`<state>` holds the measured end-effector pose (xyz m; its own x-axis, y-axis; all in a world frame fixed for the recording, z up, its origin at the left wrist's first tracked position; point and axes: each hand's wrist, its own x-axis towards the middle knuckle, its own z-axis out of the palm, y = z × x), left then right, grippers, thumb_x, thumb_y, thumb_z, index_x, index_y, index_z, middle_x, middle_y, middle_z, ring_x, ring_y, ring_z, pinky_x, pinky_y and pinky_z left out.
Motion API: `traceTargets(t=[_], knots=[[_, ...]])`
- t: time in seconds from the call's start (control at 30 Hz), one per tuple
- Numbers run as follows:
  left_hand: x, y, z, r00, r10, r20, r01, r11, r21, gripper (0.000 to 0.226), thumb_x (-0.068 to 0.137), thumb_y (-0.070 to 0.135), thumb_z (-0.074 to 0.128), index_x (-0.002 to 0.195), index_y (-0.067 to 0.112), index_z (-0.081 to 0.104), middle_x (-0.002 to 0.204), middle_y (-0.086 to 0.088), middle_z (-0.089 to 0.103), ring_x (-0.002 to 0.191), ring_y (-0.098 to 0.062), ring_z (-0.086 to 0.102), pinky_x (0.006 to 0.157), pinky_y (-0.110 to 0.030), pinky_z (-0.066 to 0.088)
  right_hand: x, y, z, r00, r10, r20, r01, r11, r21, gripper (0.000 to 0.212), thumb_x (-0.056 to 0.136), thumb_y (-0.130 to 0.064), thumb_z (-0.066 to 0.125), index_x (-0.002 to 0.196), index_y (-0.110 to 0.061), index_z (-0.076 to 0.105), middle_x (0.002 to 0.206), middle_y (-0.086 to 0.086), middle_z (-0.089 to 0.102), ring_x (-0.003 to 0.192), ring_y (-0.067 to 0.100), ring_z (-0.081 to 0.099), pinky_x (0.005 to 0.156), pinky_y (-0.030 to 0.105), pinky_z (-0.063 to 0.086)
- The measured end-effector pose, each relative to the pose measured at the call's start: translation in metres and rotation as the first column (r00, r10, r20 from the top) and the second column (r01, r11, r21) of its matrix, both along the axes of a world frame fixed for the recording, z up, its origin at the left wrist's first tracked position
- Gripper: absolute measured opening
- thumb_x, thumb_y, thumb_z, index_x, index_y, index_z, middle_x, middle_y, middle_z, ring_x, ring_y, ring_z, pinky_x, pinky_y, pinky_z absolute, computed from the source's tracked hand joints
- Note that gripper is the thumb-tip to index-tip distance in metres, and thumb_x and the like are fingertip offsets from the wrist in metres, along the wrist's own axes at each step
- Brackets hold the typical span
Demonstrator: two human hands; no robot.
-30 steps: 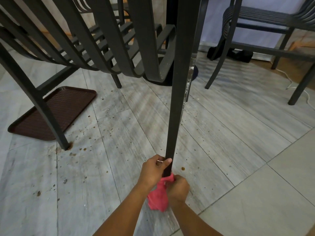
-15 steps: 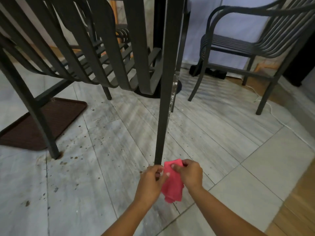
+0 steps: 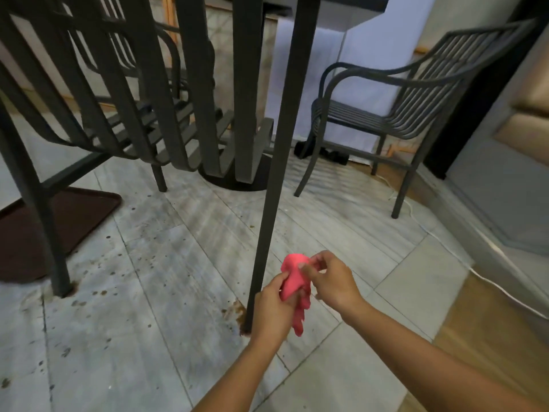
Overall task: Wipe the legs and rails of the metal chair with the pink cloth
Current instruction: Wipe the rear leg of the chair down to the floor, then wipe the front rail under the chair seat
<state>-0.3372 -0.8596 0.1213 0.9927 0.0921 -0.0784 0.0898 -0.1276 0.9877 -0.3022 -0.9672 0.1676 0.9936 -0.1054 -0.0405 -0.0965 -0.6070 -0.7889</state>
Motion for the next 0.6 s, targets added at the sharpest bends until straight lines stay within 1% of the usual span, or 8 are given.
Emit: traceTargets(t=[0.1, 0.17, 0.23, 0.33, 0.4, 0.47, 0.53, 0.6], knots=[[-0.001, 0.003, 0.014, 0.999, -0.044, 0.018, 0.044, 0.999, 0.014, 0.019, 0.089, 0.013, 0.057, 0.105, 0.021, 0.064, 0.062, 0.001, 0.066, 0.046, -0.008, 0.061, 0.040, -0.026, 0.050, -0.010, -0.007, 0.018, 0.979, 0.150, 0.141, -0.106, 0.955, -0.277, 0.018, 0.084, -0.022, 0.063, 0.100, -0.022, 0.055, 0.103, -0.004, 0.054, 0.094, 0.012, 0.052, 0.072, 0.019, 0.038], [0.001, 0.004, 0.018, 0.997, -0.076, 0.025, 0.076, 0.997, 0.012, 0.017, 0.089, 0.012, 0.055, 0.095, 0.025, 0.065, 0.065, -0.008, 0.069, 0.056, -0.027, 0.066, 0.049, -0.042, 0.056, -0.015, -0.010, 0.028, 0.933, 0.308, 0.186, -0.215, 0.891, -0.401, 0.028, 0.082, -0.019, 0.064, 0.106, -0.027, 0.054, 0.108, -0.011, 0.048, 0.103, 0.007, 0.043, 0.076, 0.013, 0.035], [0.007, 0.005, 0.019, 0.995, -0.098, 0.021, 0.097, 0.994, 0.050, 0.022, 0.091, 0.014, 0.052, 0.088, 0.032, 0.062, 0.067, -0.012, 0.069, 0.062, -0.038, 0.065, 0.053, -0.050, 0.054, -0.014, -0.012, 0.034, 0.864, 0.469, 0.185, -0.322, 0.795, -0.513, 0.036, 0.080, -0.020, 0.064, 0.113, -0.030, 0.053, 0.114, -0.017, 0.044, 0.108, 0.003, 0.036, 0.083, 0.012, 0.037], [0.021, 0.004, 0.019, 0.992, -0.115, 0.043, 0.108, 0.985, 0.134, 0.020, 0.091, 0.015, 0.051, 0.093, 0.030, 0.063, 0.065, -0.006, 0.070, 0.062, -0.030, 0.067, 0.058, -0.045, 0.056, 0.002, -0.017, 0.036, 0.731, 0.673, 0.117, -0.429, 0.586, -0.688, 0.052, 0.081, -0.029, 0.063, 0.130, -0.029, 0.044, 0.134, -0.014, 0.038, 0.125, 0.005, 0.027, 0.103, 0.014, 0.023], [0.033, 0.001, 0.018, 0.995, -0.096, 0.042, 0.087, 0.980, 0.177, 0.022, 0.089, 0.014, 0.052, 0.088, 0.034, 0.062, 0.064, -0.003, 0.069, 0.058, -0.021, 0.066, 0.057, -0.038, 0.056, 0.021, -0.024, 0.031, 0.640, 0.766, 0.066, -0.464, 0.454, -0.761, 0.060, 0.083, -0.033, 0.061, 0.137, -0.028, 0.034, 0.143, -0.011, 0.031, 0.136, 0.009, 0.018, 0.109, 0.017, 0.006], [0.045, -0.004, 0.016, 0.997, -0.077, 0.024, 0.071, 0.976, 0.206, 0.028, 0.085, 0.009, 0.054, 0.078, 0.036, 0.060, 0.059, 0.003, 0.067, 0.052, -0.011, 0.063, 0.053, -0.030, 0.053, 0.041, -0.031, 0.020, 0.572, 0.820, 0.019, -0.490, 0.360, -0.794, 0.066, 0.083, -0.035, 0.060, 0.140, -0.026, 0.028, 0.148, -0.008, 0.028, 0.140, 0.013, 0.013, 0.112, 0.024, 0.000], [0.057, -0.011, 0.012, 0.999, -0.047, 0.009, 0.044, 0.970, 0.240, 0.026, 0.080, 0.006, 0.056, 0.079, 0.032, 0.063, 0.053, 0.010, 0.063, 0.050, -0.004, 0.059, 0.053, -0.025, 0.050, 0.060, -0.038, 0.008, 0.510, 0.860, -0.010, -0.506, 0.290, -0.812, 0.067, 0.084, -0.036, 0.059, 0.141, -0.022, 0.027, 0.146, -0.005, 0.035, 0.140, 0.016, 0.020, 0.112, 0.028, -0.001], [0.067, -0.019, 0.012, 1.000, 0.002, -0.008, 0.001, 0.959, 0.282, 0.026, 0.079, 0.005, 0.055, 0.092, 0.026, 0.065, 0.054, 0.013, 0.060, 0.049, -0.001, 0.057, 0.052, -0.018, 0.047, 0.079, -0.047, -0.006, 0.440, 0.897, -0.029, -0.494, 0.215, -0.843, 0.070, 0.079, -0.037, 0.063, 0.139, -0.018, 0.032, 0.136, -0.004, 0.048, 0.131, 0.016, 0.039, 0.110, 0.031, 0.007]])
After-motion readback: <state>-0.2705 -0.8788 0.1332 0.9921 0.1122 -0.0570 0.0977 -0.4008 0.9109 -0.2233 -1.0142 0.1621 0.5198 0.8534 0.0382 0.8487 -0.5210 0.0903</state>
